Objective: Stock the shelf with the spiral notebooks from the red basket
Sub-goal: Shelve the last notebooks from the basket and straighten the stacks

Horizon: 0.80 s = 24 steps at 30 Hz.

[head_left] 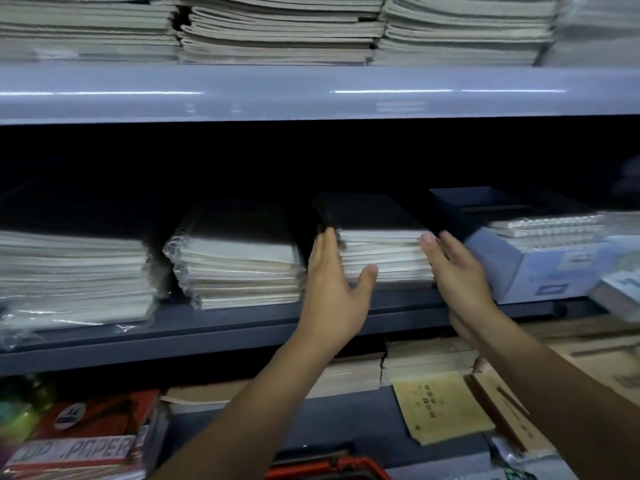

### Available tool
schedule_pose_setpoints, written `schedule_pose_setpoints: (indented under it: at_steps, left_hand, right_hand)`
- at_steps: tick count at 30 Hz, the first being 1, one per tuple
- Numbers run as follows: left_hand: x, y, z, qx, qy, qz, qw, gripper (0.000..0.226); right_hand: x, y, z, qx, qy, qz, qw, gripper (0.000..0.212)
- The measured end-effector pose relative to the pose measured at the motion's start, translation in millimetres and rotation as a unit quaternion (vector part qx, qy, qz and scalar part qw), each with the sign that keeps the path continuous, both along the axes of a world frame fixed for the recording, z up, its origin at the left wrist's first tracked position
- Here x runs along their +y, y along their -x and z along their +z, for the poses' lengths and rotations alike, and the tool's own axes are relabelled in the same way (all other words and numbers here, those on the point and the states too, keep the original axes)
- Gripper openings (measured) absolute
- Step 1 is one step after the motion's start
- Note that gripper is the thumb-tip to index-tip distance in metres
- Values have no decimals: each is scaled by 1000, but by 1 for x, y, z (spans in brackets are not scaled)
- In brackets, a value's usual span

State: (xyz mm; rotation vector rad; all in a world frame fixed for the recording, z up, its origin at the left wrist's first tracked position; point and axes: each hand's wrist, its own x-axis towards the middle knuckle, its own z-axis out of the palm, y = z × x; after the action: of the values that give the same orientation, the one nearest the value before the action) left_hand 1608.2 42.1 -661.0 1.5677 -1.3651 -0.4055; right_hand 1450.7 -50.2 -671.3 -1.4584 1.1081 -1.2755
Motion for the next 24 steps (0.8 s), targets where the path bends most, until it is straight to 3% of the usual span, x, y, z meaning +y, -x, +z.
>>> schedule_pose_setpoints:
  at_steps: [2,5,7,10,12,21,24]
  left_hand:
    - [-7,3,-5,10,3,2,1000,84]
    - [-13,1,-15,47,31,22,998,80]
    - [-13,1,-20,76,27,15,997,84]
    - [-14,1,-25,90,14,1,996,92]
    - [-19,0,-21,106,8,-6,994,94]
    - [-28,-4,-27,99,55,9,993,74]
    - [-22,-5,-30,93,48,-1,995,91]
  right_hand:
    - [-7,-2,4,-5,18,1,1000,6]
    - [-14,-1,0,9,41,12,999,16]
    - [-12,4,-1,26,30,65,997,4]
    - [-15,14,-4,92,33,152,984,52]
    - [-17,17,-4,96,31,165,981,68]
    - [-13,17,-13,45,68,139,987,46]
    - [-11,21,-12,39,68,147,986,40]
